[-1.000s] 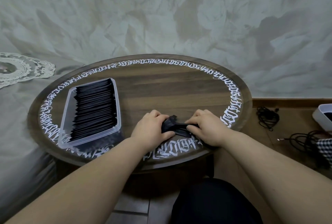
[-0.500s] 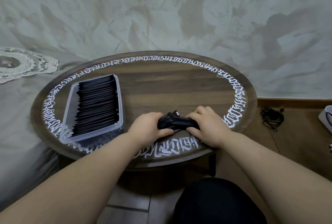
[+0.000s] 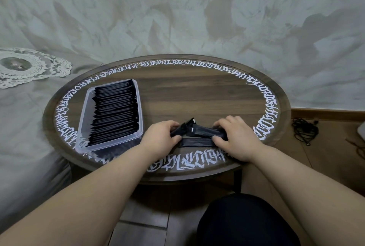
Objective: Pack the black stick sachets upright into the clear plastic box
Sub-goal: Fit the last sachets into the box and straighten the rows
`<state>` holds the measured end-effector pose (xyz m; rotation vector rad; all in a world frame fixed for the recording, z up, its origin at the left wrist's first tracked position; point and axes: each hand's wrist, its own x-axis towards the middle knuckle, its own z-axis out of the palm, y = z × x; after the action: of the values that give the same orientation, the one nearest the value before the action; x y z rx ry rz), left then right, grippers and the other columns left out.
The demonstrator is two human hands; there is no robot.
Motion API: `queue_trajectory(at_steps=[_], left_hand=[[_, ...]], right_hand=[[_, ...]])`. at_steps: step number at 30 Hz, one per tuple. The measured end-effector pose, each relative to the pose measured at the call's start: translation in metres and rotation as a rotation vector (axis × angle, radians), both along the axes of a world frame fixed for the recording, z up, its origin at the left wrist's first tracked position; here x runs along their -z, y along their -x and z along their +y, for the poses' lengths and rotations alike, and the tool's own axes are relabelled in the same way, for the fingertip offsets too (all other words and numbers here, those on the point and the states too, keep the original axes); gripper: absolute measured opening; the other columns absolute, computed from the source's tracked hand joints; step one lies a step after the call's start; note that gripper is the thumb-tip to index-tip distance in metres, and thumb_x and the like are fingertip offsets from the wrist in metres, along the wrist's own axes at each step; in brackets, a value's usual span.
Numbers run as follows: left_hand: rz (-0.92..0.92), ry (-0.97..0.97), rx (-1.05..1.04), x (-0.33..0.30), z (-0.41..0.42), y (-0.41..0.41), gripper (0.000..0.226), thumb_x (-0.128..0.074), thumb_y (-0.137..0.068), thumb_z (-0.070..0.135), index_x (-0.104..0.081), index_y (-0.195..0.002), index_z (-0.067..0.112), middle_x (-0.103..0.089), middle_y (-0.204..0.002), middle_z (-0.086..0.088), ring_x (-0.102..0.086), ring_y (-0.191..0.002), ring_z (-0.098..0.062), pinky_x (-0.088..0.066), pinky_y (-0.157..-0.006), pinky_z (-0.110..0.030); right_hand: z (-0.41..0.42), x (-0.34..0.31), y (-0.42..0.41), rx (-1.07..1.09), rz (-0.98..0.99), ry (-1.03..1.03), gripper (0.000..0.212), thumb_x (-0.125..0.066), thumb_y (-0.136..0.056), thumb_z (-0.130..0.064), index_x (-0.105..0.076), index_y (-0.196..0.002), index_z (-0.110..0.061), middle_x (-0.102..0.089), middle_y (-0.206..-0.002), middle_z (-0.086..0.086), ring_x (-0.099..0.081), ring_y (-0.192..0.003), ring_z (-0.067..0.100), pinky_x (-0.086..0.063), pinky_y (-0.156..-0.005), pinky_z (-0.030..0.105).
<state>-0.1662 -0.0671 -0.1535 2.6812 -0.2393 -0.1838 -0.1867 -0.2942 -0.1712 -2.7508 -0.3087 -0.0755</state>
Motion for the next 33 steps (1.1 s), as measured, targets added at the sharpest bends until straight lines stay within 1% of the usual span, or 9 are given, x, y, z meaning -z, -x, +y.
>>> queue_trajectory(at_steps=[6, 11, 14, 16, 19, 22, 27, 30, 33], left_hand=[[-0.14, 0.156, -0.177, -0.008, -0.009, -0.007, 0.022, -0.043, -0.099, 0.022, -0.056, -0.115, 0.013, -0.057, -0.106, -0.008, -0.055, -0.085, -0.025, -0.041, -0.072, -0.034], [-0.175, 0.254, -0.143, -0.022, -0.014, -0.011, 0.039, -0.041, -0.098, 0.012, -0.054, -0.133, 0.023, -0.05, -0.109, 0.001, -0.051, -0.096, -0.019, -0.034, -0.08, -0.025], [-0.184, 0.345, -0.066, -0.03, -0.018, -0.009, 0.035, -0.051, -0.096, 0.013, -0.062, -0.126, 0.028, -0.061, -0.107, 0.007, -0.054, -0.1, -0.011, -0.04, -0.088, -0.024], [-0.1, 0.372, 0.031, -0.031, -0.018, -0.007, 0.027, -0.059, -0.093, 0.017, -0.069, -0.116, 0.028, -0.068, -0.107, 0.01, -0.06, -0.102, -0.009, -0.045, -0.096, -0.029], [0.006, 0.153, 0.214, -0.02, -0.018, 0.001, 0.019, -0.063, -0.091, 0.024, -0.071, -0.108, 0.027, -0.068, -0.105, 0.01, -0.058, -0.099, -0.007, -0.044, -0.093, -0.026], [-0.005, 0.025, 0.269, -0.003, -0.016, 0.004, 0.018, -0.066, -0.089, 0.029, -0.07, -0.106, 0.026, -0.058, -0.112, 0.007, -0.049, -0.11, -0.013, -0.035, -0.092, -0.023], [-0.084, 0.036, 0.261, -0.004, -0.017, 0.006, 0.019, -0.063, -0.091, 0.03, -0.068, -0.109, 0.024, -0.06, -0.112, 0.006, -0.048, -0.11, -0.014, -0.036, -0.092, -0.026], [-0.178, 0.111, 0.168, -0.017, -0.015, 0.004, 0.016, -0.064, -0.09, 0.031, -0.067, -0.105, 0.026, -0.064, -0.098, 0.009, -0.055, -0.096, -0.012, -0.043, -0.087, -0.03], [-0.091, 0.078, 0.253, -0.022, -0.011, 0.004, 0.015, -0.067, -0.088, 0.035, -0.07, -0.099, 0.026, -0.064, -0.09, 0.011, -0.058, -0.092, -0.011, -0.045, -0.08, -0.027]], right_hand=[[-0.007, -0.002, -0.001, 0.002, -0.016, -0.069, 0.017, -0.054, -0.093, -0.026, -0.062, -0.108, -0.024, -0.045, -0.096, -0.011, -0.043, -0.103, 0.014, -0.036, -0.086, 0.027], [-0.005, -0.019, 0.001, -0.054, 0.023, -0.22, 0.009, -0.063, -0.089, -0.025, -0.069, -0.095, -0.022, -0.059, -0.089, -0.009, -0.047, -0.096, 0.013, -0.035, -0.079, 0.023], [0.001, -0.013, 0.002, -0.135, 0.123, -0.089, 0.017, -0.065, -0.087, -0.034, -0.07, -0.098, -0.023, -0.065, -0.095, -0.006, -0.047, -0.102, 0.016, -0.039, -0.087, 0.026], [-0.001, -0.007, 0.001, -0.055, 0.101, -0.076, 0.029, -0.069, -0.081, -0.044, -0.067, -0.102, -0.024, -0.063, -0.097, -0.006, -0.047, -0.102, 0.016, -0.039, -0.086, 0.026], [-0.008, -0.008, 0.003, 0.05, 0.098, -0.147, 0.067, -0.076, -0.069, -0.052, -0.053, -0.125, -0.024, -0.055, -0.115, -0.004, -0.047, -0.111, 0.016, -0.039, -0.094, 0.027], [-0.011, -0.01, 0.007, -0.014, 0.126, -0.159, 0.092, -0.076, -0.068, -0.053, -0.032, -0.145, -0.027, -0.046, -0.136, -0.005, -0.04, -0.125, 0.017, -0.035, -0.105, 0.031], [-0.007, -0.005, 0.012, -0.115, 0.088, -0.021, 0.089, -0.072, -0.074, -0.05, -0.027, -0.148, -0.03, -0.045, -0.138, -0.006, -0.037, -0.123, 0.017, -0.032, -0.104, 0.028], [-0.009, -0.005, 0.01, -0.064, 0.071, -0.089, 0.092, -0.073, -0.071, -0.054, -0.03, -0.147, -0.026, -0.048, -0.132, -0.004, -0.04, -0.124, 0.016, -0.034, -0.105, 0.031], [-0.011, -0.008, 0.01, -0.039, 0.018, -0.177, 0.081, -0.067, -0.076, -0.055, -0.033, -0.145, -0.03, -0.05, -0.129, -0.007, -0.042, -0.123, 0.013, -0.037, -0.104, 0.035]])
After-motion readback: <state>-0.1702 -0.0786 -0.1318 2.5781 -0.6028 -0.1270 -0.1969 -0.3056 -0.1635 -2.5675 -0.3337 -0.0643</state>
